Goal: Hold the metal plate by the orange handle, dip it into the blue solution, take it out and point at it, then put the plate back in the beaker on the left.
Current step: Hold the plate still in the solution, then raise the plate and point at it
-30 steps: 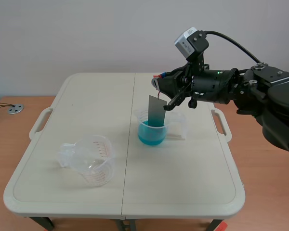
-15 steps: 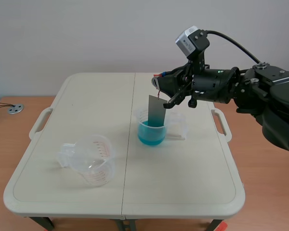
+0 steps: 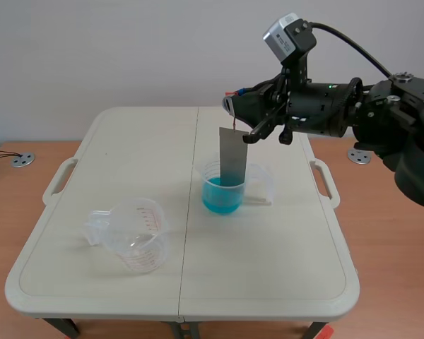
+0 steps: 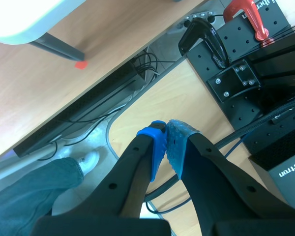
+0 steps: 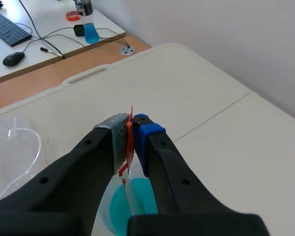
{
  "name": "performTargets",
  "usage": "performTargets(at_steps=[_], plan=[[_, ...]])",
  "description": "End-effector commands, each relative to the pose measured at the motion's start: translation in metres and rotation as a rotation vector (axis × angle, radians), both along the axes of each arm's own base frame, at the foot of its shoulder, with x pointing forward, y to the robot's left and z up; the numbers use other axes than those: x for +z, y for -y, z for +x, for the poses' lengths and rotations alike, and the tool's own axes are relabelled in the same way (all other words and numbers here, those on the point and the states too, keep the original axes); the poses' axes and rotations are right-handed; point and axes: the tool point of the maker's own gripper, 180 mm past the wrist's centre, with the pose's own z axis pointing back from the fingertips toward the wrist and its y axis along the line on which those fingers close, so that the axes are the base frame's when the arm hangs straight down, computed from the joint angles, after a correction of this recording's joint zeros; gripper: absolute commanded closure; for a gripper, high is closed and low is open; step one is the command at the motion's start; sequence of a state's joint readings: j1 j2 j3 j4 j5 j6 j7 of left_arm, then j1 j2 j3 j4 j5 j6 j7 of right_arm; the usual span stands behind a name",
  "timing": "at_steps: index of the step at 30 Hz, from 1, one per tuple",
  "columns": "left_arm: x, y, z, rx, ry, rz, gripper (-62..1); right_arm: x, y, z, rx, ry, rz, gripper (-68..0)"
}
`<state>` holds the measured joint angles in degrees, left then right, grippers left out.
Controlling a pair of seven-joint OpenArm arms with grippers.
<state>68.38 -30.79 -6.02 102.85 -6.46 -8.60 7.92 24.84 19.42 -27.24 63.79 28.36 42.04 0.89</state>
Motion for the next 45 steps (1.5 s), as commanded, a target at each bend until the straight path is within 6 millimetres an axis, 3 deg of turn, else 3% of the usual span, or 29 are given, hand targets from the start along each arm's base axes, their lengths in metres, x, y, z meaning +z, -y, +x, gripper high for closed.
performTargets(at_steps=[1,31,36,45], plan=[[0.002,0.004,0.001,0.002,0.008,-0.017,-1.9,0.023,-0.001,0.003,0.016,0.047,0.033,-1.5],[0.002,0.000,0.005,-0.059,0.010,0.005,-1.9,0.094,-0.004,-0.001,0.037,0.128,0.125,-1.5],[0.007,-0.004,0.032,-0.129,0.076,0.031,-1.9,0.108,-0.004,-0.001,0.044,0.139,0.146,-1.5],[0.037,-0.002,0.113,-0.216,0.274,0.025,-1.9,0.132,-0.003,-0.004,0.055,0.164,0.192,-1.5]])
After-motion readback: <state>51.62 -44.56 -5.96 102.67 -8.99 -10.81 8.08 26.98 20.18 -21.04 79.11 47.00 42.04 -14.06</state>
